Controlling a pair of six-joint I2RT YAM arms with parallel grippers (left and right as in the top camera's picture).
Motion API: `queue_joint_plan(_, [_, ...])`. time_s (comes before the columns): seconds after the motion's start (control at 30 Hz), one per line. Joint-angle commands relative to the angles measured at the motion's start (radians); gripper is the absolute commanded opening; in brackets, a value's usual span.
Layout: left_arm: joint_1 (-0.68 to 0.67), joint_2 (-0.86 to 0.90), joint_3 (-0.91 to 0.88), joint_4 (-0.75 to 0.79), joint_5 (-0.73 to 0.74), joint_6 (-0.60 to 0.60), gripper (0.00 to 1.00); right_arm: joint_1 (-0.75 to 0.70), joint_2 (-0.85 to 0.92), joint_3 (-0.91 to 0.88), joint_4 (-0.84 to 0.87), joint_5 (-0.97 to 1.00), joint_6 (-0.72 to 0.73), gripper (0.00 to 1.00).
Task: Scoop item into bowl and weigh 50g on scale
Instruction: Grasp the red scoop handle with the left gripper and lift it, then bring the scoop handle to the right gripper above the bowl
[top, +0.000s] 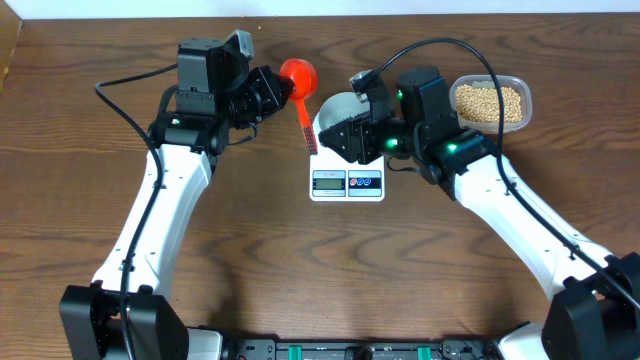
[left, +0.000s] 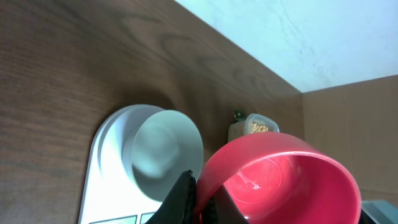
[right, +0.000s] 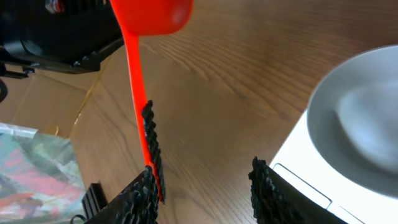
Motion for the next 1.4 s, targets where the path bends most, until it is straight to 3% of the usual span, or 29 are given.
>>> queue_joint_plan(0.0, [-0.002, -0.005, 0.018, 0.01, 0.006, -0.009, 0.07, 0.014, 0.003, 0.015, 0.027, -0.048, 0.032, 0.46])
queue_joint_plan(0.5, [-0.022, 0.002, 0.018, 0.012, 0.003, -0.043, 0.07, 0.068, 0.041, 0.015, 0.068, -0.042, 0.043, 0.42])
queue_joint_plan(0.7, [-0.045, 0.002, 0.018, 0.01, 0.006, -0.043, 0.07, 0.069, 0.067, 0.015, 0.075, -0.043, 0.054, 0.23])
queue_joint_plan(1.0, [-0.044, 0.002, 0.018, 0.009, 0.005, -0.042, 0.07, 0.065, 0.067, 0.015, 0.078, -0.043, 0.054, 0.13])
queue_joint_plan(1.2, [-0.044, 0.002, 0.018, 0.012, 0.005, -0.042, 0.07, 0.043, 0.067, 0.015, 0.079, -0.043, 0.055, 0.13])
queue_joint_plan(1.37, [-0.044, 0.002, 0.018, 0.012, 0.005, -0.042, 0.07, 0.01, 0.066, 0.015, 0.079, -0.061, 0.055, 0.24])
